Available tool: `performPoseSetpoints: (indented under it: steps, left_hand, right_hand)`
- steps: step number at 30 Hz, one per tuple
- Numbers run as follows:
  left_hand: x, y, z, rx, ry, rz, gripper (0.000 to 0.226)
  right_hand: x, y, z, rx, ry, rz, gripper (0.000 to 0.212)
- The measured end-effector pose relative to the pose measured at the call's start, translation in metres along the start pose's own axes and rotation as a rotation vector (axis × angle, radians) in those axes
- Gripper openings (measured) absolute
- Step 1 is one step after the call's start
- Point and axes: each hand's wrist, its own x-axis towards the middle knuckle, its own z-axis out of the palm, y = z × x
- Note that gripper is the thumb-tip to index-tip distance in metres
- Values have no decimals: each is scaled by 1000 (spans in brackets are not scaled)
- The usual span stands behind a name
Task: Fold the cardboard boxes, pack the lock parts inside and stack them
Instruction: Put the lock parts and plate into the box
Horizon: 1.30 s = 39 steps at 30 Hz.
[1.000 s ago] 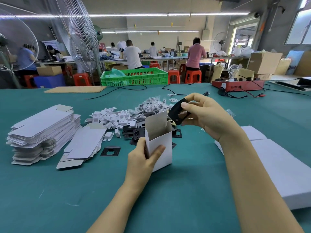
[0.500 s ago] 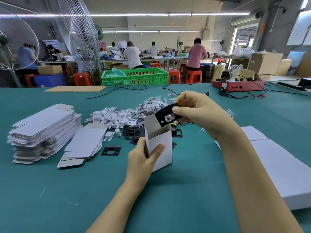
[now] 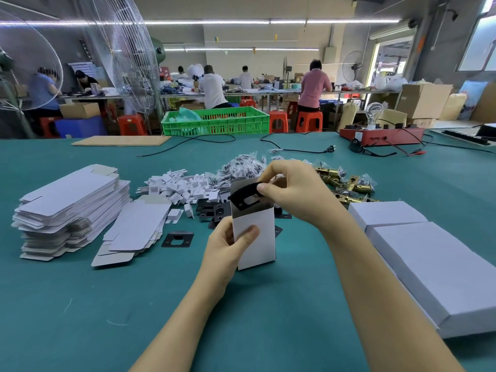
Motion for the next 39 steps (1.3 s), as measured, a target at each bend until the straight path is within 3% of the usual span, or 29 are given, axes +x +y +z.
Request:
performPoseSetpoints:
  steps: [3,8,15,21,27,34,39]
  left_hand:
    - [1,-1,0,-33,2,-14,40]
    - [4,-2,-1,-71,19,-11,45]
    - [5,-4,-2,-53,-16,14,40]
    - [4,-7,-1,-45,-29,20,26]
    - [8,-9,-6,-29,185,72,16]
    - [10,-9,-7,-35,221,67,20]
    - [12,-9,-10,-63,225,61,21]
  right_hand:
    - [2,5,11,40,3,-12,8]
    - [4,24,13,-279,-4,-79,11]
    - [5,25,8,-147,-97,-57,9]
    - [5,33,-7,236,154,79,14]
    - [4,71,-13,448,441,434,21]
    - [20,110,16,404,521,600,11]
    - [62,116,46,105,361,492,26]
